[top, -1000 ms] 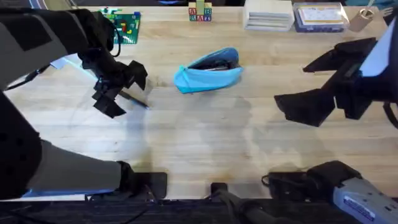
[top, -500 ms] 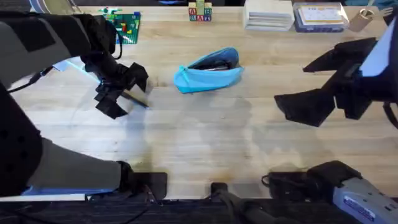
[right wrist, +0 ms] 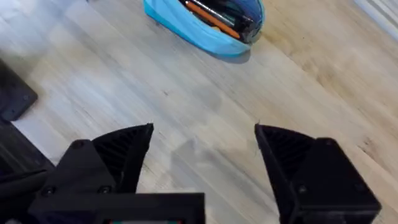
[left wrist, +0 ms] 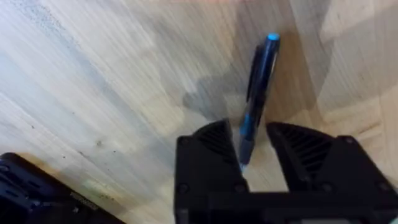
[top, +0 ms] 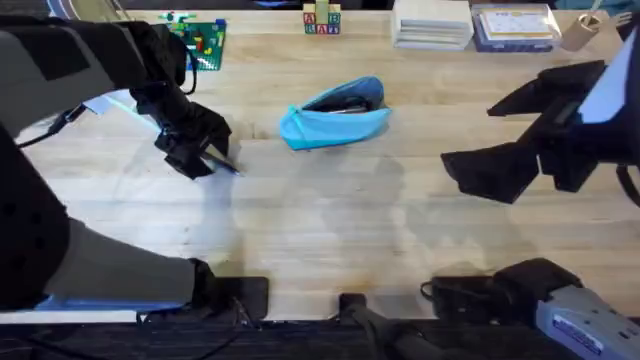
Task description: Unzip the bag, pick up the pens from the table one at a time and place them inside, then zip the bag closed.
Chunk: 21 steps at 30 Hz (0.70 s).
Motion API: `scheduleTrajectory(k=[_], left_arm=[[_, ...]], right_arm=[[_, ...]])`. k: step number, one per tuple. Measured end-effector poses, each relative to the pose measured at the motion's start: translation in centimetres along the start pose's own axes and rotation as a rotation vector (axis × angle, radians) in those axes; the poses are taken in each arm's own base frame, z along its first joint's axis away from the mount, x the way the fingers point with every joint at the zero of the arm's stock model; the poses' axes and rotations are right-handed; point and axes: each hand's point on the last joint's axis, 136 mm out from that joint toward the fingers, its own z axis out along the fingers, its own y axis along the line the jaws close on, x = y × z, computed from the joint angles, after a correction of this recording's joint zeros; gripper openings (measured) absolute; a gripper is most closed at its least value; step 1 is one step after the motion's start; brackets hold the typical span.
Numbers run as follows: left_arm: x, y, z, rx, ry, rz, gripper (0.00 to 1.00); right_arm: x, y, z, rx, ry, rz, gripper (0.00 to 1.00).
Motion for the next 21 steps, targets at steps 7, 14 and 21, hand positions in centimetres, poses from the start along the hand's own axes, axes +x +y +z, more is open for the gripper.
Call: scheduleTrajectory(k=[7,14,21], left_arm=[[0.07,0.45,-0.01,-0.020,0.001,-0.002,0.061],[0.05,0.46,-0.02,-0.020,0.000,-0.002,0.046],[0.02,0.46,-0.04,-0.020,-0.001,-0.002,0.044]], right_arm=[[0.01,0.00,0.01,0.000,0.000,0.000,0.996],[0.00,0.00,0.01,0.000,0.000,0.000,0.996],[0.00,0.00,0.00,0.000,0.000,0.000,0.996]])
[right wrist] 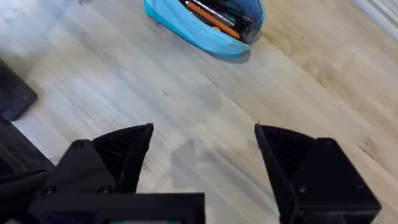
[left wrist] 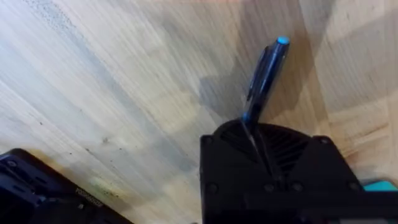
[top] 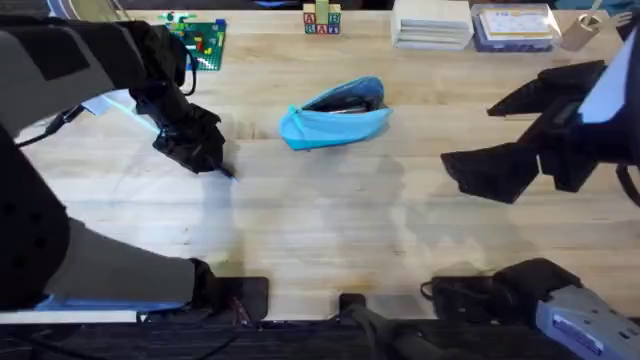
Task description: Unzip the bag, pick up the pens from the table one at a time and place them inside, then zip the bag closed.
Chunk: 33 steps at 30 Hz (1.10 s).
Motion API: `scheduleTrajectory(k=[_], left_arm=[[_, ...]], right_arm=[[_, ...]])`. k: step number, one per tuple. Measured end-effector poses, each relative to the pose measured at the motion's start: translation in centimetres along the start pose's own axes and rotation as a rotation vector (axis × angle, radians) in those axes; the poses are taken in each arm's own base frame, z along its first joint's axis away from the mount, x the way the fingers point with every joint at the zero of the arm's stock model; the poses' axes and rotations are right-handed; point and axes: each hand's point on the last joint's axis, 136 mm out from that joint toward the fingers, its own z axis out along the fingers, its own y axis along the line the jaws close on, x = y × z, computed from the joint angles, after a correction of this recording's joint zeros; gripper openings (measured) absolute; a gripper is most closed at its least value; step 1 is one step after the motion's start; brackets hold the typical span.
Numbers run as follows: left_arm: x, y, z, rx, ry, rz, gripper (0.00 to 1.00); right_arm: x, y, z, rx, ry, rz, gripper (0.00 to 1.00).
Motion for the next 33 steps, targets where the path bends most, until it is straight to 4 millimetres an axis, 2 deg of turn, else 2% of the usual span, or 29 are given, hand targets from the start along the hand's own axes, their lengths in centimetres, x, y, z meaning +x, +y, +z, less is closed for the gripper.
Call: scheduleTrajectory(k=[10,20,26,29,30,33], left_arm=[[-0.3,-0.6,-0.6,0.039,-0.021,0.037,0.045],[-0.8,-1.4,-6.5,0.218,-0.161,0.142,0.044],[-0.8,-1.4,-8.7,0.272,-0.227,0.258,0.044],[-0.6,-1.5,-9.5,0.291,-0.252,0.334,0.044],[0.0,-1.9,-10.5,0.336,-0.272,0.476,0.044],[0.5,-2.4,-10.9,0.363,-0.276,0.582,0.044]], right_arm=[[0.0,0.0,0.0,0.000,0.000,0.000,0.996],[0.0,0.0,0.0,0.000,0.000,0.000,0.997],[0.0,0.0,0.0,0.000,0.000,0.000,0.997],[0.0,0.0,0.0,0.000,0.000,0.000,0.996],[0.0,0.0,0.0,0.000,0.000,0.000,0.997],[0.0,0.0,0.0,0.000,0.000,0.000,0.996]])
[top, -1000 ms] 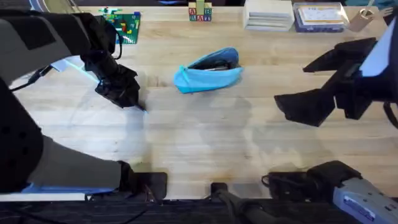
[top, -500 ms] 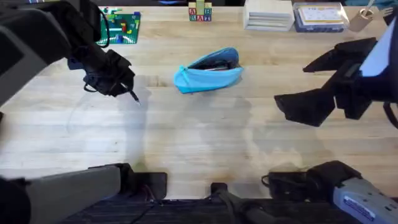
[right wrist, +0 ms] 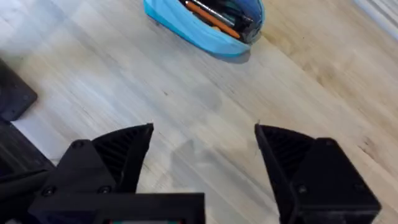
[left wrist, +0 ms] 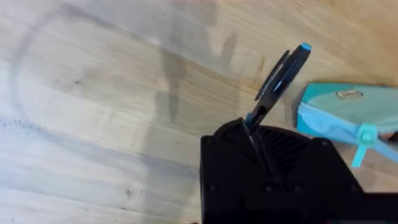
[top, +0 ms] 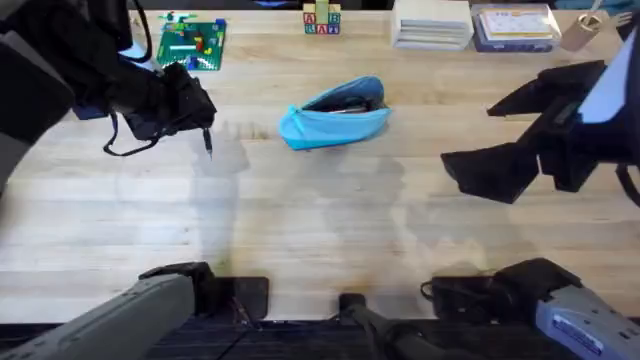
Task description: Unzip the bag, pick up the pens from the table one at a time and place them inside, then zip the bag closed.
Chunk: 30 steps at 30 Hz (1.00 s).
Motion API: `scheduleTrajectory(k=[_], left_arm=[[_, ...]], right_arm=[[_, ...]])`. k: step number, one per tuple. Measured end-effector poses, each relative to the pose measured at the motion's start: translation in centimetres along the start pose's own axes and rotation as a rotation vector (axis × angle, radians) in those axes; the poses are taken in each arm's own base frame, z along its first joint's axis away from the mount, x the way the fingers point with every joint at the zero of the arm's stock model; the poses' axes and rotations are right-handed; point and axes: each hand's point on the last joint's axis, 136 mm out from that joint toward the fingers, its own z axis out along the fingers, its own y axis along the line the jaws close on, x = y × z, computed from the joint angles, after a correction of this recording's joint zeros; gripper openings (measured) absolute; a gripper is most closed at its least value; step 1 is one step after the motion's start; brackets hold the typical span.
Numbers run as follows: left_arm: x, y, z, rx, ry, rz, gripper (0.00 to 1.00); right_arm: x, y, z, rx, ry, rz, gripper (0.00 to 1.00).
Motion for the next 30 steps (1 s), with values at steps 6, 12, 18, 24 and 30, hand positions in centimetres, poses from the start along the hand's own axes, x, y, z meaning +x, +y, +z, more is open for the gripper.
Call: scheduleTrajectory(k=[6,12,18,24,30], left_arm=[[0.6,-1.4,-0.1,0.085,0.027,0.171,0.043],[0.6,-2.4,-0.6,0.137,0.028,0.297,0.043],[-1.5,-4.2,-3.3,0.187,-0.045,0.402,0.043],[-3.2,-6.6,-6.8,0.221,-0.123,0.530,0.043],[-3.6,-10.3,-9.9,0.279,-0.201,0.670,0.043]], right_arm=[[0.0,0.0,0.0,0.000,0.000,0.000,0.997],[0.0,0.0,0.0,0.000,0.000,0.000,0.996],[0.0,0.0,0.0,0.000,0.000,0.000,0.997],[0.0,0.0,0.0,0.000,0.000,0.000,0.996],[0.0,0.0,0.0,0.000,0.000,0.000,0.996]])
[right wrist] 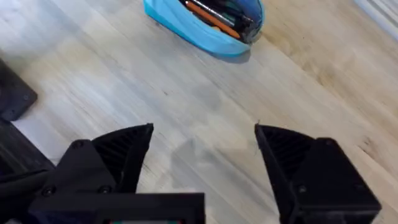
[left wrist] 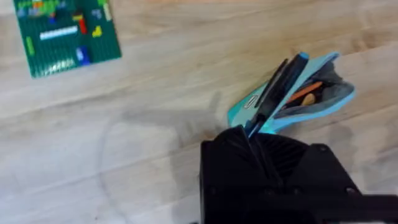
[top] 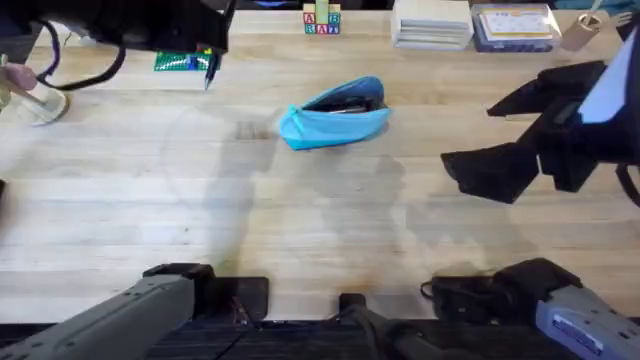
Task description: Unzip the bag, pick up the pens from the table one at a time and place them inside, then zip the bag closed.
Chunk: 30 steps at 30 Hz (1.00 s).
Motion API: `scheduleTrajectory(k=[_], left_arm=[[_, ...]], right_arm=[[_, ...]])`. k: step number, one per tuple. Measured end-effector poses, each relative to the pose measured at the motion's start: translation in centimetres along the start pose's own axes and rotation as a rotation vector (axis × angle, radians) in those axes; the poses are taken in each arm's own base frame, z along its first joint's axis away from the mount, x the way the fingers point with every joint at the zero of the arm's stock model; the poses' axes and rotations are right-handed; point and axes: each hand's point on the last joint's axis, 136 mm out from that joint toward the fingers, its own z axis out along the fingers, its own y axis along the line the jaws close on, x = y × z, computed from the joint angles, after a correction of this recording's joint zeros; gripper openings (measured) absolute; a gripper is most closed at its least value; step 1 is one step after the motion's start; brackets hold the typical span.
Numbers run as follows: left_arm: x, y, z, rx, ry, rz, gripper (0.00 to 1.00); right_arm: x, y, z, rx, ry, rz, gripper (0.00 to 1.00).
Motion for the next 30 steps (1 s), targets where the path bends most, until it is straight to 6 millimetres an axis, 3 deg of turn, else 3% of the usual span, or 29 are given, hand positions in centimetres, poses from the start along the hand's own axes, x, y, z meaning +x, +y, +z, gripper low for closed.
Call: scheduleTrajectory(k=[7,19,30], left_arm=[[-1.9,-3.5,-1.1,0.061,-0.050,0.107,0.042],[-4.4,-9.7,-1.2,0.184,-0.168,0.269,0.043],[-4.0,-12.7,-1.3,0.248,-0.181,0.415,0.043]], right_arm=[[0.0,0.0,0.0,0.000,0.000,0.000,0.996],[0.0,0.0,0.0,0.000,0.000,0.000,0.997],[0.0,0.0,0.0,0.000,0.000,0.000,0.997]])
